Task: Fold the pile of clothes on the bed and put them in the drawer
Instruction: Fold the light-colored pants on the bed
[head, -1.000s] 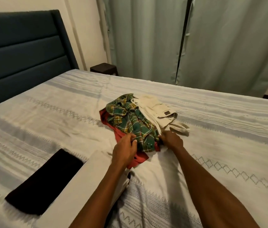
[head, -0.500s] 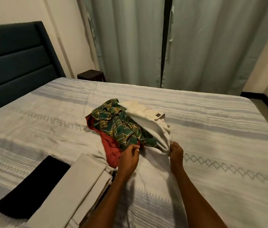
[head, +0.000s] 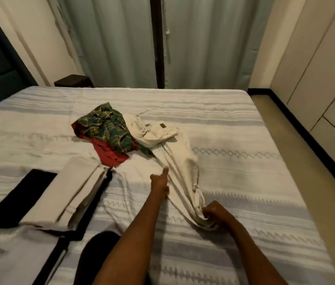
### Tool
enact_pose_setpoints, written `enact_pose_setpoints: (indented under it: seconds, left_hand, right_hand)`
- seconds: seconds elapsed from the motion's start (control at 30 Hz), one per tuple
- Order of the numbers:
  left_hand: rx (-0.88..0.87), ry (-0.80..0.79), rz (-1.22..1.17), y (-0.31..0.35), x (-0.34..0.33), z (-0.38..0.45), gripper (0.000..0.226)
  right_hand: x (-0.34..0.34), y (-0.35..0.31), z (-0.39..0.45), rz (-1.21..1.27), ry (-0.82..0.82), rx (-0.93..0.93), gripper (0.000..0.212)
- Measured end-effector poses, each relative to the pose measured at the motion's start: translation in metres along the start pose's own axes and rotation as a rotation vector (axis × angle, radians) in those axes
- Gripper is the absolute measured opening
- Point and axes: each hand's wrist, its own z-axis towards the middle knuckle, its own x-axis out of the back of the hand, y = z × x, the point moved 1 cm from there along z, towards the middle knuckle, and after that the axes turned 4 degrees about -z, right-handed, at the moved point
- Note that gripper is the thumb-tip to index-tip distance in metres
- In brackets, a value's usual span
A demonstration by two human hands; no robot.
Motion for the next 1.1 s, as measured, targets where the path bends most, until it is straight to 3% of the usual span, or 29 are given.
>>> enact_pose_setpoints:
  seconds: [0.1, 0.2, 0.3, 0.4, 0.47, 0.57, 0.67, 0.77, 0.83, 0.87, 0.97, 1.03, 1.1]
  left_hand:
    - [-0.045, -0.031, -0.036, -0.012, -0.022, -0.022, 0.091]
    - [-0.127, -0.154, 0.236, -0.023, -0.05, -0.038, 0.084]
    - [-0.205, -0.15, 0.464, -0.045, -0.069, -0.058, 0.046]
    - [-0.358, -0.187, 0.569, -0.049, -0.071, -0.082, 0.013]
    - [-0.427, -0.267, 0.622, -0.049, -0.069, -0.095, 0.02]
    - [-0.493, -0.514, 0.825, -0.054, -0.068, -0.123, 0.018]
    - [-0.37, -0.81, 1.077, -0.065, -0.069, -0.159, 0.015]
    - [-0.197, -0.916, 1.062, -0.067, -0.069, -0.177, 0.026]
    - [-0.286, -0.876, 0.962, -0.056, -0.068, -0.175, 0.024]
    - [-0.377, -0.807, 0.889, -0.051, -0.069, -0.17, 0.026]
    - [-0.713, -0.404, 0.747, -0.034, -0.07, -0.153, 0.028]
    - [-0.851, -0.25, 0.904, -0.031, -0.072, -0.137, 0.044]
    - [-0.768, -0.316, 1.232, -0.036, -0.078, -0.125, 0.083]
  right_hand:
    - [0.005, 0.027, -0.043, -0.101, -0.101, -0.05, 0.033]
    - [0.007, 0.046, -0.066, -0.169, -0.226, -0.077, 0.035]
    - [0.009, 0.056, -0.085, -0.254, -0.242, -0.111, 0.042]
    - [0.027, 0.067, -0.094, -0.194, -0.085, -0.149, 0.027]
    - [0.045, 0.075, -0.091, -0.092, 0.165, -0.098, 0.021]
    - [0.064, 0.072, -0.079, -0.064, 0.463, -0.082, 0.022]
    - [0.065, 0.064, -0.061, -0.001, 0.551, -0.111, 0.015]
    - [0.059, 0.065, -0.047, 0.12, 0.56, -0.154, 0.058]
    - [0.055, 0.067, -0.04, 0.131, 0.57, -0.148, 0.071]
    - [0.054, 0.066, -0.04, 0.199, 0.57, -0.165, 0.068]
    - [0.055, 0.056, -0.046, 0.487, 0.54, -0.212, 0.028]
    - [0.061, 0.051, -0.052, 0.581, 0.496, -0.195, 0.022]
    - [0.061, 0.054, -0.061, 0.691, 0.352, -0.202, 0.028]
